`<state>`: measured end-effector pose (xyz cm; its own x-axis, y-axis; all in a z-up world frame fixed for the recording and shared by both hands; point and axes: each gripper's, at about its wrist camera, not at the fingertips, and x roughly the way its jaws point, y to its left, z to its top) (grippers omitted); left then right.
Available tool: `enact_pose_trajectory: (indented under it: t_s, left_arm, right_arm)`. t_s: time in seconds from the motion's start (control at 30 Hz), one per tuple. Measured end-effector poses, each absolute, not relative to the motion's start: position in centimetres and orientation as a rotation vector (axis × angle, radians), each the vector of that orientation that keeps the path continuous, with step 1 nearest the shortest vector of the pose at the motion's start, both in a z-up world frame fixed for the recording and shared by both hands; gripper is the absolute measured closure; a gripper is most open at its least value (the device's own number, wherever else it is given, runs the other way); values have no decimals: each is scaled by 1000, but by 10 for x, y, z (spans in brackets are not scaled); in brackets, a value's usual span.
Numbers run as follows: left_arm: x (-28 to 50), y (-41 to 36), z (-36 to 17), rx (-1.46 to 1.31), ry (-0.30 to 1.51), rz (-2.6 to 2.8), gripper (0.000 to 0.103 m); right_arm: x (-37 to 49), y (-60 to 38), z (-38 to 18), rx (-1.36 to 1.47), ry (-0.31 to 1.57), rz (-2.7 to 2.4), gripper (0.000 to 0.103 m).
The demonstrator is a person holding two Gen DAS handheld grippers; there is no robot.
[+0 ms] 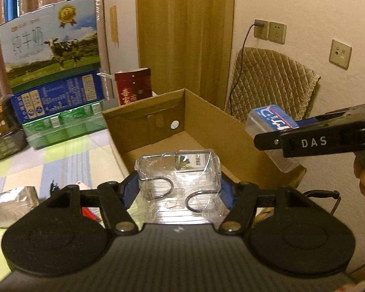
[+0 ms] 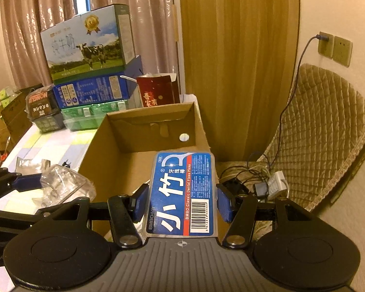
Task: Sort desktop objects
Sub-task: 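Lift the plastic tray and floss box and carry both toward the cardboard box, then release the plastic tray from the left gripper while the right gripper drops the floss box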
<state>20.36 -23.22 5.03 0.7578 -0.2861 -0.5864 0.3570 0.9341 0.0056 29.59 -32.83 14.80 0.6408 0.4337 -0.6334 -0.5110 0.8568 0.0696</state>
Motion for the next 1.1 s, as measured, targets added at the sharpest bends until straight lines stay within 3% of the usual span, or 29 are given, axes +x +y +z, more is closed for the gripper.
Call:
enact_pose_trajectory:
  t_s: [0.13,0.27,0.83,0.87,0.93,1.1]
  left_arm:
    - [211,-238,45,108,630,-367,40]
    - [217,-239,41,87,623,-395,21]
    - [202,-189,46,112,606,-283,21]
    - [201,-187,45,113,608,-278,21]
    - [199,-181,43,114,610,-267,21]
    - [192,-164,41,113,607,-242,17]
  right_arm:
    - [301,-330,143,-118,697,534,48]
    - [305,-331,139,-119,706,532,48]
    - [307,-307,133,-107,723,575,48]
    - [309,-304,133,-100,725,584,46]
    - [310,-303,133,-87,731,581,23]
    - [305,-305,136,-92,718,573,22]
